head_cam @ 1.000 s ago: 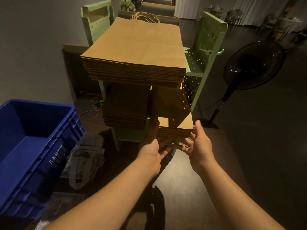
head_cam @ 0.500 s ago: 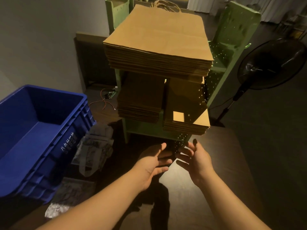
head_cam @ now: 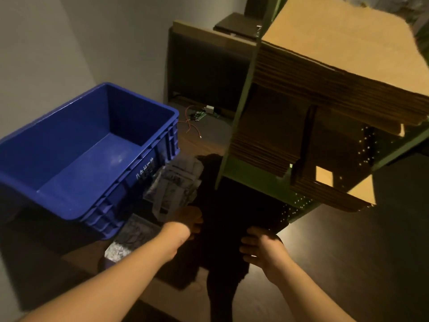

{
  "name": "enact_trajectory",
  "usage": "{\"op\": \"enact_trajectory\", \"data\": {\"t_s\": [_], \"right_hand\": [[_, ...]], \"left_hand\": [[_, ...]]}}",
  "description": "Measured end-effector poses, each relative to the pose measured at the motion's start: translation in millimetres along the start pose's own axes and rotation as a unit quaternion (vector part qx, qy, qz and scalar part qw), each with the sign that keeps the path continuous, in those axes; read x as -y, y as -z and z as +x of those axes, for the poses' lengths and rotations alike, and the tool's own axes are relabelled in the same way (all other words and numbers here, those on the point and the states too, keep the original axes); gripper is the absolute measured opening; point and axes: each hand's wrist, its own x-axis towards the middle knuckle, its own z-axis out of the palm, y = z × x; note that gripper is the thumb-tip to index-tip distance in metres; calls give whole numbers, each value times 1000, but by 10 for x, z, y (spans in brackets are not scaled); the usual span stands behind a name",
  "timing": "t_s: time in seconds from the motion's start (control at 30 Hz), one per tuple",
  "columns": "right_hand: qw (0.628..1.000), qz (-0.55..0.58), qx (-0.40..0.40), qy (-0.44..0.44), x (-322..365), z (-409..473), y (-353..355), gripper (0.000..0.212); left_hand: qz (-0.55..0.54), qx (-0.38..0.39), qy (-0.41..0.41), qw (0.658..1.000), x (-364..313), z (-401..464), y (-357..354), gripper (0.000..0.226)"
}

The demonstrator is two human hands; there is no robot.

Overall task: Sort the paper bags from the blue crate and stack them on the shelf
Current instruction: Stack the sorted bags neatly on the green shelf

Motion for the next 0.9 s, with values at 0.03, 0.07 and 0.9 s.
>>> {"op": "enact_trajectory", "data": {"t_s": [0.03,0.07,0.9], "right_hand": [[1000,-10,7,0,-9,12,-58,22],[1000,-18,12,-2,-9,23,-122,20],[991,-61,44,-109,-300,684,-1781,44]], "left_hand": [[17,-16,-18,1000,36,69,117,17],[34,-45,-37,998,86,144,222,13],[210,-137,1,968,659,676,1365,64]]}}
